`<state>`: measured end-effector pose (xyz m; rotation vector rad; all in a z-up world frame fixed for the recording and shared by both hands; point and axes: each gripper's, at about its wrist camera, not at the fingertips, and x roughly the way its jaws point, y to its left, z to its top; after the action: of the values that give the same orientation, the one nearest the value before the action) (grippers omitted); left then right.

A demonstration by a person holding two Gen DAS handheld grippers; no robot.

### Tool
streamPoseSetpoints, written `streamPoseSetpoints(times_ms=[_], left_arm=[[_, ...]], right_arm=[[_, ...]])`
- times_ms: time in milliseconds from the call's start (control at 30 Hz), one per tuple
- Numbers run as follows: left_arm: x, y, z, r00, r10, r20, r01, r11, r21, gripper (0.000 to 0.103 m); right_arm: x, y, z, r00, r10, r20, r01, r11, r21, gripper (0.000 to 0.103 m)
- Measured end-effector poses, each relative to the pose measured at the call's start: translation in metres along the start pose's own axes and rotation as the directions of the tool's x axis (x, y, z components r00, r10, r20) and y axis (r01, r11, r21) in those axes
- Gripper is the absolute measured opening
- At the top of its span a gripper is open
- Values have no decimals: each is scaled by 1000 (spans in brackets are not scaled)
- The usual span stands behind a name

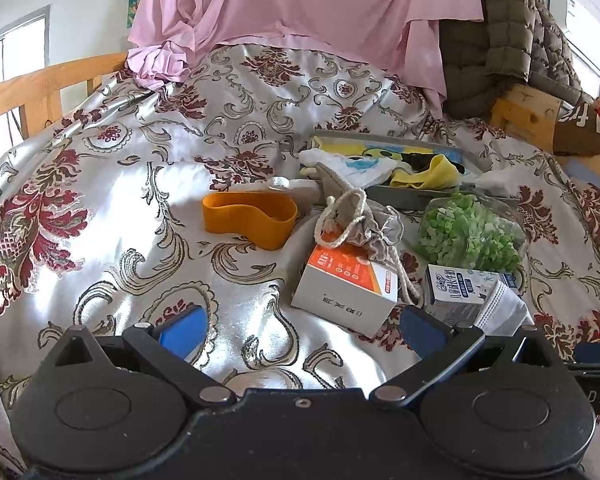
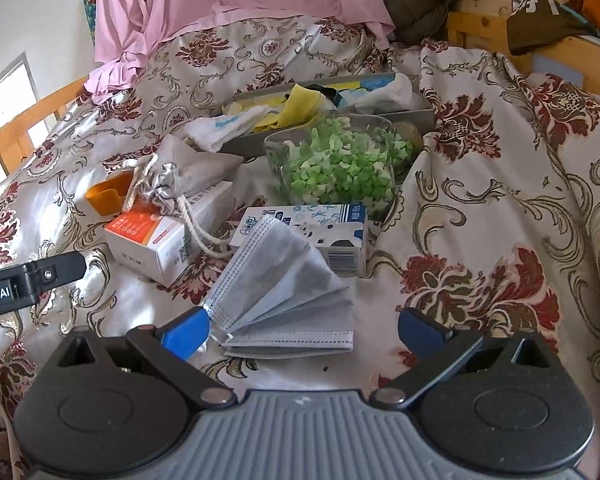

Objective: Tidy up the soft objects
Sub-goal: 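Lower the left tool onto the beige drawstring pouch and close it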

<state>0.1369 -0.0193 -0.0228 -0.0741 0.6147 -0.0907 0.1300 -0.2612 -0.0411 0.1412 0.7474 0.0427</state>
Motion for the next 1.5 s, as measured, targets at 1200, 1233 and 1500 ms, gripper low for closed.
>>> streamPoseSetpoints(times_ms=[1200,1233,1500], left_arm=[[73,-37,51,993,-78,84,70,993,94,102],[77,-39,52,993,-80,82,72,993,98,102],[108,-50,60,994,-105,35,99,986,132,102]], right_arm=[[37,0,9,1000,9,12,-10,999,46,103],[38,0,9,1000,9,11,-10,999,48,103],[46,2,13,1000,18,13,-18,999,44,103]])
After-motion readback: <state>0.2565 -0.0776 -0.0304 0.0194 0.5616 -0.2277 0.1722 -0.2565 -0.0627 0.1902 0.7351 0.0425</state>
